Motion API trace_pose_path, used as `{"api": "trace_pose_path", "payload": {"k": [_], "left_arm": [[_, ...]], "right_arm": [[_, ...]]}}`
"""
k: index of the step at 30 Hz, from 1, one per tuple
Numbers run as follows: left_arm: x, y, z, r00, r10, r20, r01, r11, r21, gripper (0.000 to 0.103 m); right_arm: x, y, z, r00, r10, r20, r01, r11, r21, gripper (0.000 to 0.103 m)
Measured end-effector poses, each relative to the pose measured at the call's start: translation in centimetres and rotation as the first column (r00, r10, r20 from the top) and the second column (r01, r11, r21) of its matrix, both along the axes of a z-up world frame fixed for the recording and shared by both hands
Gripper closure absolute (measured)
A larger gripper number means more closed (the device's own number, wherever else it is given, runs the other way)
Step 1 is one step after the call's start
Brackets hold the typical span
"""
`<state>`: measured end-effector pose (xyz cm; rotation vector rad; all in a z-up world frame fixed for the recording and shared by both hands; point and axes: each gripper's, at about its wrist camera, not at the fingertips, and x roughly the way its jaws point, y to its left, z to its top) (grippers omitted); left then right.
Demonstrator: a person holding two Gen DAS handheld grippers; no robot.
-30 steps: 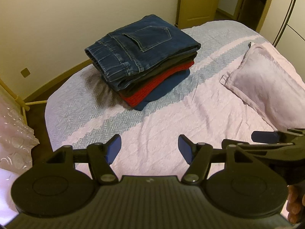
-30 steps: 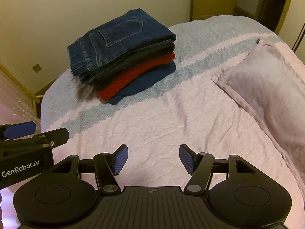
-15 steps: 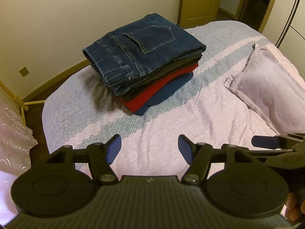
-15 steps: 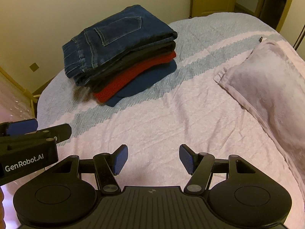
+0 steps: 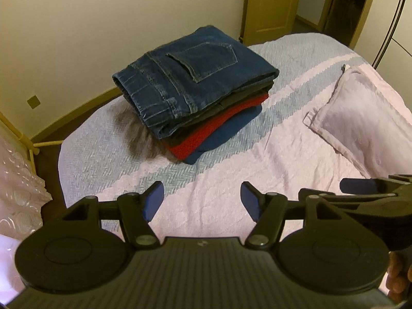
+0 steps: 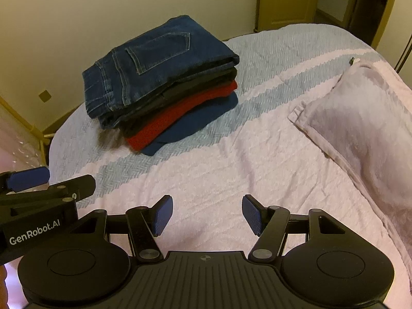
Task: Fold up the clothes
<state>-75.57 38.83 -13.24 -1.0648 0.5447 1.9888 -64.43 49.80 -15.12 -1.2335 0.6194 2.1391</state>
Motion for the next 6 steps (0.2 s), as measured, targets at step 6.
{"api": "trace_pose_path", "payload": {"k": [6], "left_arm": [[0.36, -0.57, 0.76, 1.0, -0.013, -0.018, 0.013, 1.0, 0.021, 0.04]], "right_arm": [[0.0, -0.86, 0.61, 1.0, -0.001, -0.003, 0.001, 1.0, 0.011, 0.04]]}}
